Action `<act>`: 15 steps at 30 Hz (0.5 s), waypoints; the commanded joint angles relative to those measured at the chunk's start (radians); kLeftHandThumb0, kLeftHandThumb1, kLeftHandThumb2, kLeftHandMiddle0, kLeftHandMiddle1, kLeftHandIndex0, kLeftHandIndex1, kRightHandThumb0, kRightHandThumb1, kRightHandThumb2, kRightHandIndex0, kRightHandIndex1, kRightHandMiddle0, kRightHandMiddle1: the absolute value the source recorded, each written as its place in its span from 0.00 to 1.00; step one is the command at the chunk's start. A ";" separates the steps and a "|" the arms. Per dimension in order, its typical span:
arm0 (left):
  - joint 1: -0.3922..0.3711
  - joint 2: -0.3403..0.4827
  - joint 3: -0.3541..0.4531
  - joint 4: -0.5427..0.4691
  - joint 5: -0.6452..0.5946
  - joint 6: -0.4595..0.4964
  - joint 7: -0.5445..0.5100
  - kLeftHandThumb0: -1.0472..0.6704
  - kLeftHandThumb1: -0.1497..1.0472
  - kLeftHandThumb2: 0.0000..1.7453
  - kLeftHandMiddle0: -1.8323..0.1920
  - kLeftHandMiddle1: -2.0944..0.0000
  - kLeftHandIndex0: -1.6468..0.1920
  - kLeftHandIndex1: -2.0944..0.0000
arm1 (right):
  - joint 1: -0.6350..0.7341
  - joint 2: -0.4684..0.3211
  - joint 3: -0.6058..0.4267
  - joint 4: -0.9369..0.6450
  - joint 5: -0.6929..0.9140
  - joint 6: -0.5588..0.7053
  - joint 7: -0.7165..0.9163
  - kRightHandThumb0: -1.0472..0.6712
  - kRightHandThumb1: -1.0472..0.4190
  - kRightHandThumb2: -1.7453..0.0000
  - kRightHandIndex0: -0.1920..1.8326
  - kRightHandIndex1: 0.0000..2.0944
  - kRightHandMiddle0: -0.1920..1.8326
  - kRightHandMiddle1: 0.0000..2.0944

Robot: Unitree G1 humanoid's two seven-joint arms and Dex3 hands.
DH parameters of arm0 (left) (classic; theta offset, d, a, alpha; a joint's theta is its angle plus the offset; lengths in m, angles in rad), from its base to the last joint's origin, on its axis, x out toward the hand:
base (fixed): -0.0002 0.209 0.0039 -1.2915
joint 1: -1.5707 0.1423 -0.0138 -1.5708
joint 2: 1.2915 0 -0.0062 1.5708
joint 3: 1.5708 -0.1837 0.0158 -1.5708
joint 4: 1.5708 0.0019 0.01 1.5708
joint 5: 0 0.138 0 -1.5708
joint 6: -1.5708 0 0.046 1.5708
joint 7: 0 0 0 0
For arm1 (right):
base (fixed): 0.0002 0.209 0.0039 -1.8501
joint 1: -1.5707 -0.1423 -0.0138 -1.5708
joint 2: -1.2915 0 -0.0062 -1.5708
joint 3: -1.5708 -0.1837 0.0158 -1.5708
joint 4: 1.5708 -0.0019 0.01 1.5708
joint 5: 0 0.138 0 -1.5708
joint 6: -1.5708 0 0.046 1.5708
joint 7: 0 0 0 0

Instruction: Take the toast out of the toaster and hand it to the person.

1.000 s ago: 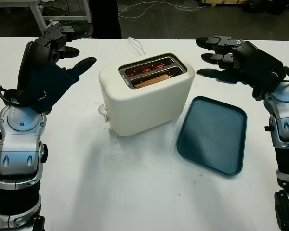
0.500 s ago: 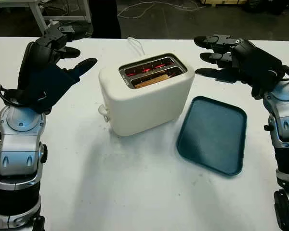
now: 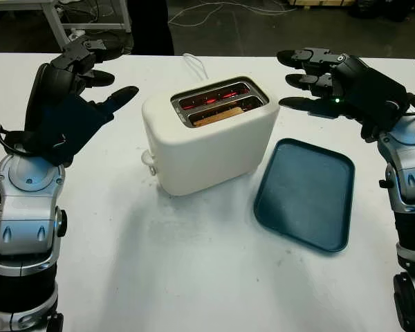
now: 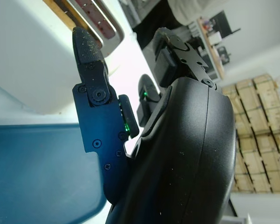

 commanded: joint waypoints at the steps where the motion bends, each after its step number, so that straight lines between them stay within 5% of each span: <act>1: 0.007 0.001 0.006 -0.008 0.003 0.010 -0.004 0.17 0.89 0.08 0.77 0.55 0.68 0.72 | -0.006 -0.002 0.000 -0.008 0.000 -0.011 0.002 0.28 0.10 1.00 0.29 0.02 0.29 0.01; 15: -0.005 -0.003 0.012 0.004 -0.005 0.001 -0.006 0.18 0.89 0.09 0.78 0.55 0.68 0.72 | -0.015 -0.009 0.008 0.002 -0.008 -0.029 0.007 0.30 0.09 1.00 0.28 0.02 0.28 0.00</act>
